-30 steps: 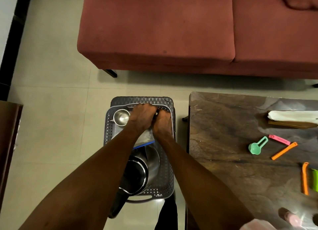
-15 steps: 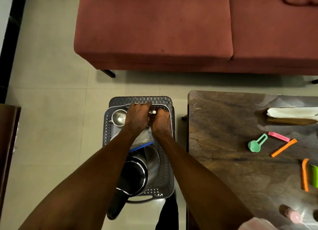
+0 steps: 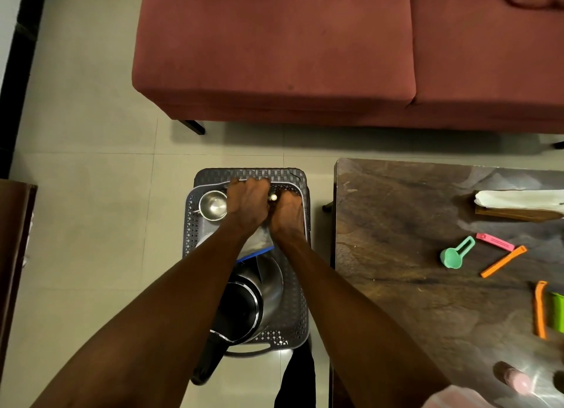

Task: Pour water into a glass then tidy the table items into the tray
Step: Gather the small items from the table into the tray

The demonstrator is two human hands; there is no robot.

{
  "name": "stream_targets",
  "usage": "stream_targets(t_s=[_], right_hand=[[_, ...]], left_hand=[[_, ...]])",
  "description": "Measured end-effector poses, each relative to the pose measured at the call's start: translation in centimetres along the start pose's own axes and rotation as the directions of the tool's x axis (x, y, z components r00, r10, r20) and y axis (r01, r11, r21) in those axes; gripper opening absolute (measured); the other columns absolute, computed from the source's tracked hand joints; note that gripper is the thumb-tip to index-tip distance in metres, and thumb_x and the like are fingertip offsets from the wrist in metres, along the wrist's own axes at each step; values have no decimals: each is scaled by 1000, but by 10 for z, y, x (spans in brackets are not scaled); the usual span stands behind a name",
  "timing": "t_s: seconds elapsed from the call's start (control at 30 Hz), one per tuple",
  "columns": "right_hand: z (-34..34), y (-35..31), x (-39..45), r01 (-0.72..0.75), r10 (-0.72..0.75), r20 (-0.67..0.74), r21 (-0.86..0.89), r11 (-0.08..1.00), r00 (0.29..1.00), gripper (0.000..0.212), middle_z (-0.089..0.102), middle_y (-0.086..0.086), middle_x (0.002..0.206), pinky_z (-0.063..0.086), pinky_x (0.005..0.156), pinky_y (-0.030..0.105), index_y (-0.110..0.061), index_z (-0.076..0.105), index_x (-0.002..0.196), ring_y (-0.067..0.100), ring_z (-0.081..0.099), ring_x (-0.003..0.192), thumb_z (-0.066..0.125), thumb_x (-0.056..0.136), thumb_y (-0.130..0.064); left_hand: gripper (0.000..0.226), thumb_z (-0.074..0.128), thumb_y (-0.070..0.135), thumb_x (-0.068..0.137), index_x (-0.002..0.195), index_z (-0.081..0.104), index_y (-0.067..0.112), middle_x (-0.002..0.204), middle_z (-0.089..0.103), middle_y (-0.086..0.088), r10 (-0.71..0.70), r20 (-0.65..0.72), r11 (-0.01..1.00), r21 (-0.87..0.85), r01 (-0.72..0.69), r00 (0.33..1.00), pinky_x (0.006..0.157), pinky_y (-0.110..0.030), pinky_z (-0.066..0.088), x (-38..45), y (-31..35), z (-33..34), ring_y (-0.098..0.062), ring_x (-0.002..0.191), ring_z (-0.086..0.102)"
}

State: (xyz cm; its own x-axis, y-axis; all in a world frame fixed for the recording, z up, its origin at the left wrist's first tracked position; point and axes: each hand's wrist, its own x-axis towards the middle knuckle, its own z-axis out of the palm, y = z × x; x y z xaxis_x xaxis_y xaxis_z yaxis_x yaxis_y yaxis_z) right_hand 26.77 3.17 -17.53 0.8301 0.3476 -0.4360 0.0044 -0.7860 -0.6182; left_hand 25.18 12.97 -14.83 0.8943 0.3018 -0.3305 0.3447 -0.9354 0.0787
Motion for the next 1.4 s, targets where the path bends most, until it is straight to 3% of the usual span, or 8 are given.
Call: stream_targets(t_s=[0.2,0.43,0.63,0.77,0.9,1.1,1.23,1.4], right_hand=[[-4,-3,-9,-24,28,-35,120,992,999,8,68,14,96,58,78,43,-1,63,99,27,66,88,61,91,-4],[-19,-8,-19,0,23,-86,251,968,996,17,65,6,84,54,61,34,-7,55,95,15,59,69,61,83,3],[-28,-12,-22,38,-10,-93,304,952,996,19,72,9,90,58,67,31,-6,62,102,19,67,75,63,84,2],[-30,-8,-23,75,-44,-109,297,952,993,18,72,10,96,60,76,32,-5,64,107,17,67,81,65,89,-3],[-34,-3,-27,104,-75,-122,252,962,990,20,72,9,101,60,79,40,-9,66,112,20,68,88,63,94,-15],[-45,-1,-26,151,-98,-221,236,960,970,29,61,13,113,53,81,22,-6,67,121,18,60,95,61,97,-21],[-50,-2,-25,143,-40,-261,387,911,964,24,63,13,102,50,73,10,-3,71,112,11,60,81,70,89,-9],[-50,-1,-25,173,-65,-253,434,884,965,22,62,10,95,46,68,10,-5,74,106,4,55,79,74,86,-12]], left_hand=[[24,68,27,86,105,55,19,93,69,-5,-18,-7,980,-196,16,1000,73,-37,48,-7,-11,0,-27,87,65],[25,72,24,79,80,46,25,65,60,7,-29,-21,822,-569,12,999,56,-33,42,-15,-14,-10,-18,63,59],[38,75,14,72,70,41,29,60,55,7,-68,-15,717,-696,39,998,42,-18,36,-17,-15,-14,-3,48,51],[35,74,1,70,64,47,22,61,55,8,-125,-11,692,-718,79,992,49,-15,36,-16,-16,-12,2,52,49],[17,69,4,73,85,66,15,76,66,4,-13,-65,728,-685,-35,998,61,-24,44,-21,-17,-10,-9,67,58],[12,61,22,83,84,72,18,68,69,4,-34,-77,781,-624,-22,996,58,-28,46,-24,-16,-12,-14,62,62],[16,62,17,86,76,74,19,60,68,4,-148,-82,645,-764,33,986,55,-27,48,-20,-14,-15,-11,55,62],[22,56,17,93,104,74,21,57,68,-1,-226,38,439,-888,137,973,44,-17,39,-17,-13,-15,-5,41,55]])
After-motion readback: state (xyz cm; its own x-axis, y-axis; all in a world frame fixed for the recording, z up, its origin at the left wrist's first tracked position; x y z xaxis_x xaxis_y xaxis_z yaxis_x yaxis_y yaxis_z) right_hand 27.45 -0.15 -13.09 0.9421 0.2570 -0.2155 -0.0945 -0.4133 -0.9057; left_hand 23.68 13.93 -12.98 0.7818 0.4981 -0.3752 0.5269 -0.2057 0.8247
